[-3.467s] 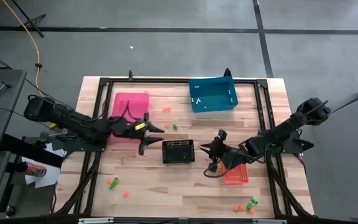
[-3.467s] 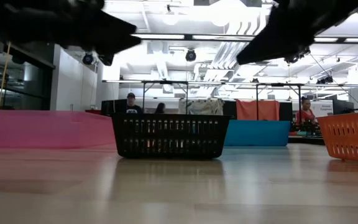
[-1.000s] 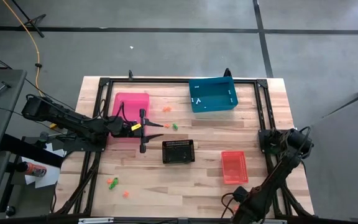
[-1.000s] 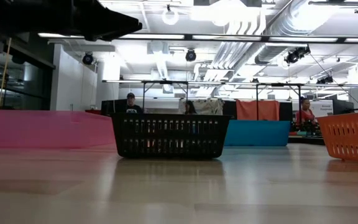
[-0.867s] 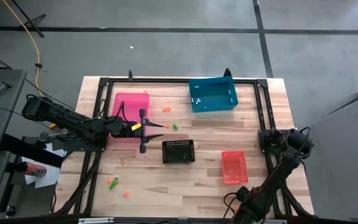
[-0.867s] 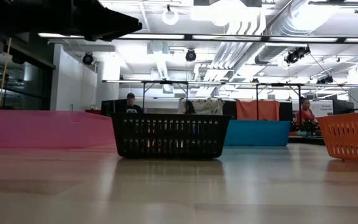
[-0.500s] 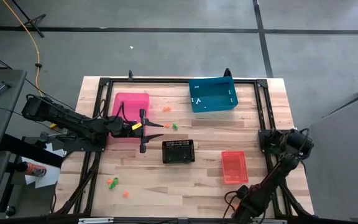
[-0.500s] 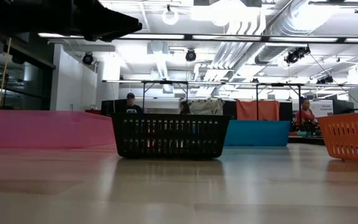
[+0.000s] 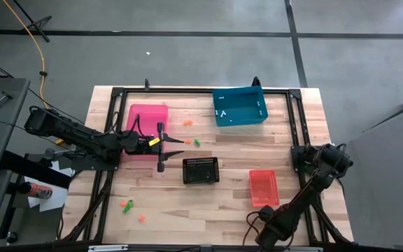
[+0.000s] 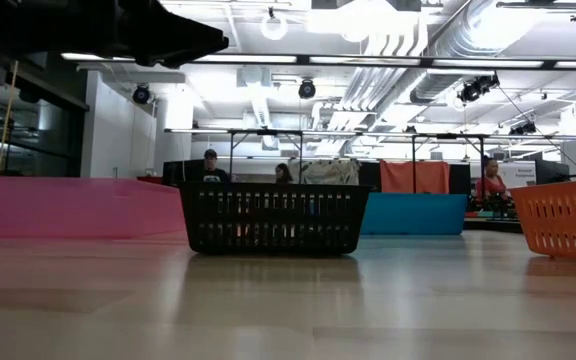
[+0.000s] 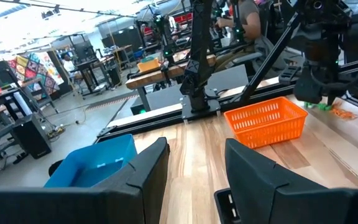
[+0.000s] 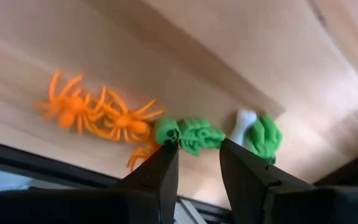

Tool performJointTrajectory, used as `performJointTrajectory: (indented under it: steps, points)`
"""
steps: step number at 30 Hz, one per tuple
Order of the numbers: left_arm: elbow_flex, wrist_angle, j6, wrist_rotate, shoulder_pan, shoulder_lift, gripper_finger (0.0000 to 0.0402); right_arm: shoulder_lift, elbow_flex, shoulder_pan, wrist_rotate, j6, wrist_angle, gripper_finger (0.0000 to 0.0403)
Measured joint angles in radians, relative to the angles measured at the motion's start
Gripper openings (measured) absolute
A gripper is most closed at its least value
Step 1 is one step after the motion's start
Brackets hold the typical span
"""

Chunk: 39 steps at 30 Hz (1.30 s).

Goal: Sort Halloween decoration
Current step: Put the white bone toy into the blue bin

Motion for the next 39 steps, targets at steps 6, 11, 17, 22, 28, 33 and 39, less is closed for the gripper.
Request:
performJointTrajectory:
  steps: [6, 11, 17, 22, 28, 33, 39]
  points:
    - [0.0, 0.0, 0.0, 0.0, 0.0, 0.0, 0.0144, 0.0, 0.001, -0.043, 0.015, -0.073, -0.013, 0.0112]
    - [0.0, 0.0, 0.0, 0.0, 0.0, 0.0, 0.0144, -0.001, 0.001, -0.069, 0.074, -0.132, -0.016, 0.0112]
    - [0.0, -0.005, 0.0, 0.0, 0.0, 0.0, 0.0144, -0.002, 0.002, -0.072, 0.042, -0.182, -0.018, 0.0112]
    - [-0.001, -0.008, 0.0, 0.0, 0.0, 0.0, 0.0144, -0.002, 0.002, -0.018, 0.002, -0.141, -0.034, 0.0112]
    - [-0.001, -0.008, 0.0, 0.0, 0.0, 0.0, 0.0144, -0.001, 0.001, 0.014, 0.005, -0.066, -0.097, 0.0112]
    - [-0.001, -0.008, 0.0, 0.0, 0.0, 0.0, 0.0144, -0.001, 0.001, 0.0, 0.055, -0.078, -0.094, 0.0112]
    - [-0.001, -0.008, 0.001, 0.0, 0.0, 0.0, 0.0144, -0.001, 0.001, -0.031, 0.11, -0.145, -0.095, 0.0112]
